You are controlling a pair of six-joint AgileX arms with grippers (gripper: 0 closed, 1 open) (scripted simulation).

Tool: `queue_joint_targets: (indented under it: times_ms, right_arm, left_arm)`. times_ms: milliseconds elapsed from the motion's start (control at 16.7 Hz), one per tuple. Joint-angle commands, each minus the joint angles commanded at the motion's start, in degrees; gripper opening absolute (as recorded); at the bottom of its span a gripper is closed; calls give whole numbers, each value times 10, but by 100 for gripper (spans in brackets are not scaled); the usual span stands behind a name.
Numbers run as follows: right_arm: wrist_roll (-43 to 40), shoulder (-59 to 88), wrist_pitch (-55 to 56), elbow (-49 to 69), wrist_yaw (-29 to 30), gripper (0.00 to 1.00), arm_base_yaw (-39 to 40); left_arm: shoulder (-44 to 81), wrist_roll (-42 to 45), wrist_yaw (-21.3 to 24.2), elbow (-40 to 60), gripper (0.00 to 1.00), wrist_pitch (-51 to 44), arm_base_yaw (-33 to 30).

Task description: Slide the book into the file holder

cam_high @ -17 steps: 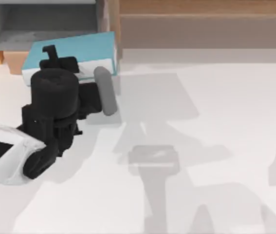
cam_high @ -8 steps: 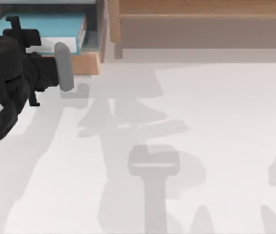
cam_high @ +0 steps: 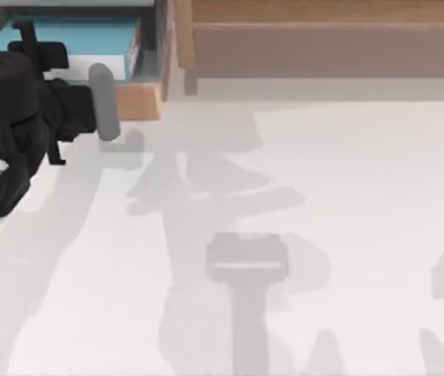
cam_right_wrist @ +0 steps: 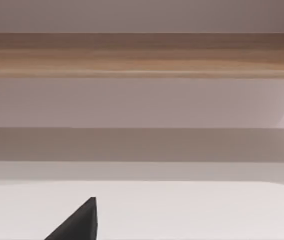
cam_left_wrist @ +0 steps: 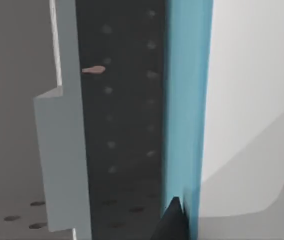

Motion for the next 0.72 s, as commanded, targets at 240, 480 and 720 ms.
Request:
queue_joint_targets:
  times_ms: [240, 480, 720]
  right_arm:
    - [0, 0, 0, 0, 0, 100, 0]
    - [0, 0, 0, 0, 0, 100, 0]
    - [0, 0, 0, 0, 0, 100, 0]
  left_arm:
    - [41, 1, 6, 45, 0, -4, 8]
    - [48, 0, 7, 50, 0, -5, 9]
    - [48, 0, 7, 50, 30, -5, 9]
